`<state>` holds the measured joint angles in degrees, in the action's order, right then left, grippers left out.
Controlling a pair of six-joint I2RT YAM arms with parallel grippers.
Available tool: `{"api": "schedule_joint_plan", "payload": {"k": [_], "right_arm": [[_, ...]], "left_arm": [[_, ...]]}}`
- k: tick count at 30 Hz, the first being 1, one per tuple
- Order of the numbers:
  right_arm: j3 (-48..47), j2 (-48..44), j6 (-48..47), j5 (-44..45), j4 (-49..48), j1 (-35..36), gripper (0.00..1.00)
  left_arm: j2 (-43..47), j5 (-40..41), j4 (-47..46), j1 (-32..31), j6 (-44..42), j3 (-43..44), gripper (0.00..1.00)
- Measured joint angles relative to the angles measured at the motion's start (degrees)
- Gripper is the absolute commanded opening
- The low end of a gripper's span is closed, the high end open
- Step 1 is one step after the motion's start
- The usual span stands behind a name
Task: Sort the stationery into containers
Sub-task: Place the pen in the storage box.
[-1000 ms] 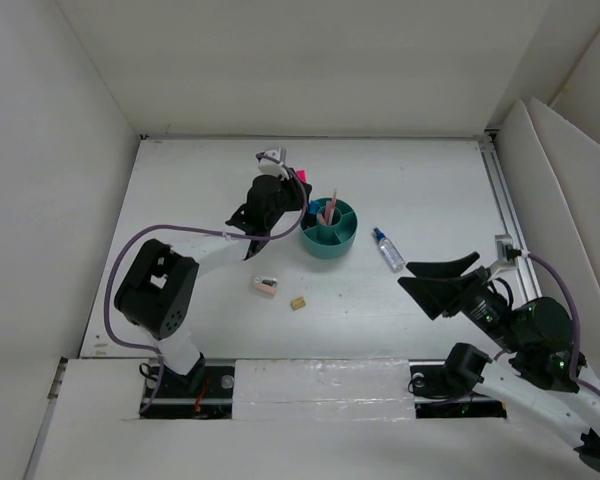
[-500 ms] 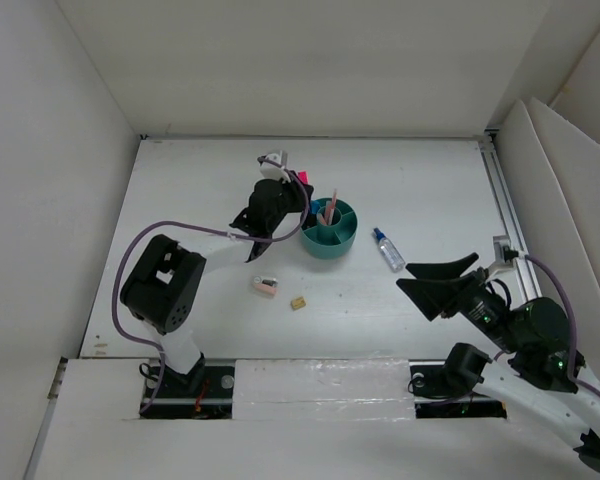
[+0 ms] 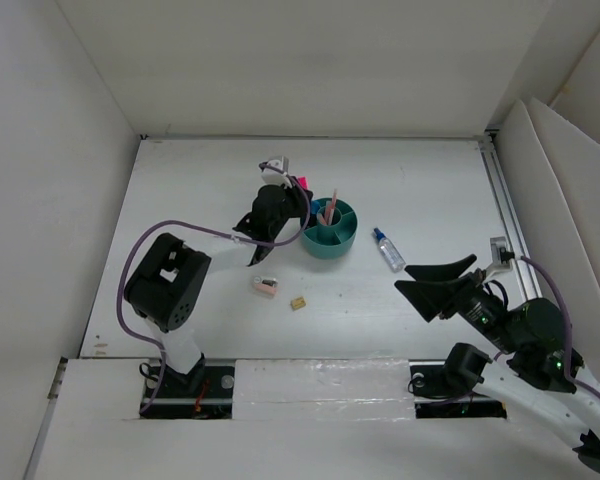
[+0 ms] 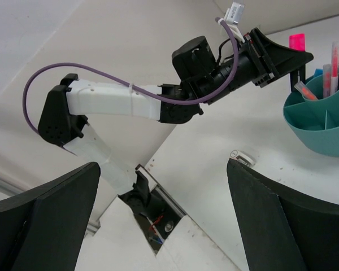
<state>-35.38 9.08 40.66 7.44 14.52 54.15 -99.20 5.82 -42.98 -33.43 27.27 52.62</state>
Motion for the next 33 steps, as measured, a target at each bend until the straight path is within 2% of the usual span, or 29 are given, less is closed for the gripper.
{"api": "schedule_joint_plan", "payload": {"k": [21,25,27,33], "right_arm": [[0.7,-0.8,-0.8,0.0,0.0,0.0,1.00],[0.7,-0.9,-0.8,0.0,0.0,0.0,1.00],[0.7,-0.9,-0.8,0.0,0.0,0.0,1.00],[0.9,-0.9,-0.8,-0.4,0.0,0.0,1.00]], "left_arm": [[-0.8,2.6,-2.3,-1.4,-1.6,-3.5,0.00],[-0.8,2.7,-2.6,-1.4,-1.6,-3.8,0.05],[-0.8,2.6,-2.7,-1.4,-1.7,-4.3,0.15],[-0.8,2.8,-3.0,-1.4,-2.0,-5.1,0.25]]}}
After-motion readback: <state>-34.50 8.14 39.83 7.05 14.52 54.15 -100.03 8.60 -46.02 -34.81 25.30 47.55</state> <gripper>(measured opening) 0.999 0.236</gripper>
